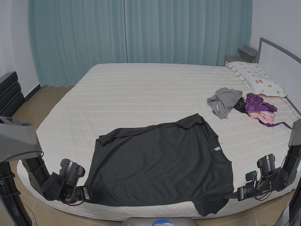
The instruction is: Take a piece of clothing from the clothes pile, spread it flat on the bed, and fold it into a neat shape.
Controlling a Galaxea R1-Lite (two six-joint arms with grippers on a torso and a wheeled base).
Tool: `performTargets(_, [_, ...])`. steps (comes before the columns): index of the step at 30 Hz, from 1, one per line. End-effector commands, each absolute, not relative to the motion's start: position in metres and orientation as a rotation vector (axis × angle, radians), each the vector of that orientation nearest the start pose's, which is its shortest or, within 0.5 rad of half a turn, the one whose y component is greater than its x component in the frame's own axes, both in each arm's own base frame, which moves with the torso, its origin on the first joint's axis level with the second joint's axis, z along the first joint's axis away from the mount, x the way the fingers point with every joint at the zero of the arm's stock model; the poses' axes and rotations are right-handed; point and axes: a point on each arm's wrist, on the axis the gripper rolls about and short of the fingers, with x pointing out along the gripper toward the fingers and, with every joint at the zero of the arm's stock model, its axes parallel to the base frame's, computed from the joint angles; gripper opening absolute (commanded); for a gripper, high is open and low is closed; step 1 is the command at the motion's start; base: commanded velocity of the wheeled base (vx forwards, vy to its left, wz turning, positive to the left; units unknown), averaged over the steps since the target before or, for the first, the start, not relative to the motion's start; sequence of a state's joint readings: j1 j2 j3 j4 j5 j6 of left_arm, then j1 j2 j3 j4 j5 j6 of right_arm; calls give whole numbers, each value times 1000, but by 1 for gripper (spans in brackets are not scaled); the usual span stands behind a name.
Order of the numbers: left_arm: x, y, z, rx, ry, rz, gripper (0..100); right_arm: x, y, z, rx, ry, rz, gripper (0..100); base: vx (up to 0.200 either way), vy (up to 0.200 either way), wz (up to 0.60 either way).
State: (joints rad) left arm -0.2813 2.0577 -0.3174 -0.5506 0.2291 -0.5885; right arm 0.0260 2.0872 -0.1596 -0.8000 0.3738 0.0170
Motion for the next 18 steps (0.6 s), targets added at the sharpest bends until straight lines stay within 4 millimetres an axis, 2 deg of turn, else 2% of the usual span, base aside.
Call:
performTargets(1, [218, -58, -12, -232, 1099, 284, 100, 209, 10, -16, 225, 1078, 329, 100, 0, 0, 0])
performTargets(8, [226, -57, -9, -272, 1065, 299, 100, 223, 3, -16, 305, 1048, 262, 100, 0, 0, 0])
performTargets(13, [233, -57, -2, -342, 1034, 288, 100, 241, 1, -29, 361, 1065, 226, 100, 0, 0, 0])
performTargets(18, [235, -56, 5, -383, 1019, 265, 100, 248, 4, -35, 393, 1079, 212, 100, 0, 0, 0])
